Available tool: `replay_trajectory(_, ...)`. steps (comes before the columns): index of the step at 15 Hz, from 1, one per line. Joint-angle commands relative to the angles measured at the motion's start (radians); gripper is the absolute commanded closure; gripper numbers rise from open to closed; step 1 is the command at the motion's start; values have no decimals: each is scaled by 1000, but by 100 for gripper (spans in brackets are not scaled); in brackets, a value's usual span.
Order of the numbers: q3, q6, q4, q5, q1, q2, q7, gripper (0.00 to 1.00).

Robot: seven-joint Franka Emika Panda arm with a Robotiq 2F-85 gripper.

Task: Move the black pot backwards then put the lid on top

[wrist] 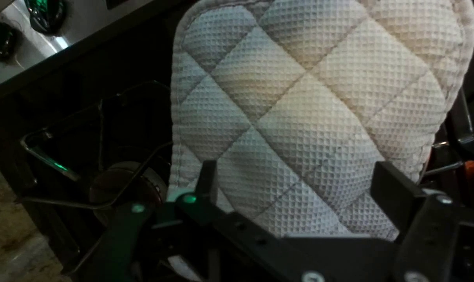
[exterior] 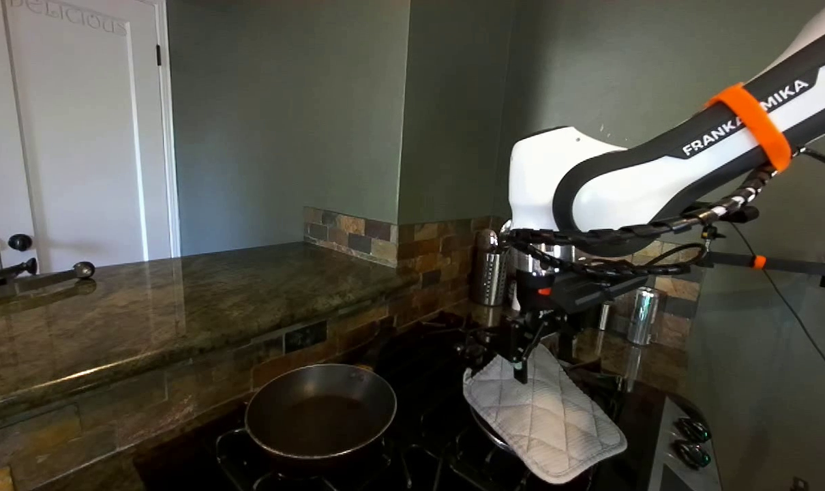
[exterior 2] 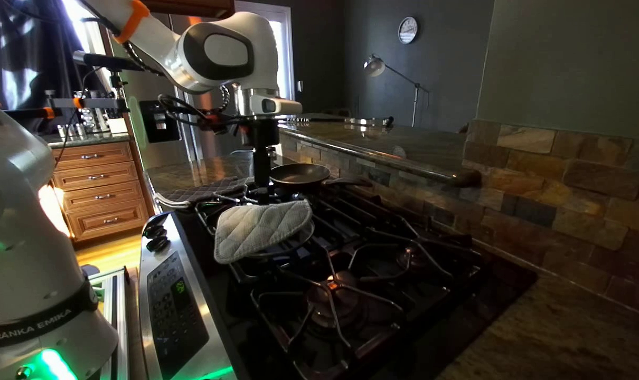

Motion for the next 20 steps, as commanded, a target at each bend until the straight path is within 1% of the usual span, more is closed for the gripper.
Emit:
replay_trajectory(1, -1, 74, -59, 35, -26, -18, 54, 0)
replay_trajectory(3, 2, 144, -83, 48, -38, -16, 91, 0)
replay_trajectory(6, -2, 258, -116, 84, -43, -1, 105, 0)
replay_trajectory(8, 1, 301, -129, 105, -47, 12, 109, 0)
replay_trajectory(9, 2, 307, -101, 112, -51, 41, 110, 0)
replay_trajectory(10, 4, 323, -105, 116, -55, 46, 114, 1)
replay_trajectory(11, 3, 339, -105, 119, -56, 53, 110, 19)
replay_trajectory(13, 3, 363, -104, 123, -59, 72, 108, 32)
replay_trajectory(15, 4, 370, -104, 118, -67, 84, 109, 48)
replay_trajectory(16, 6, 369, -103, 114, -71, 88, 113, 27)
replay_trajectory(17, 6, 365, -102, 111, -74, 90, 116, 12)
replay_trajectory(18, 7, 363, -101, 110, -76, 90, 117, 10)
replay_trajectory(20, 8, 358, -101, 106, -79, 88, 123, 1)
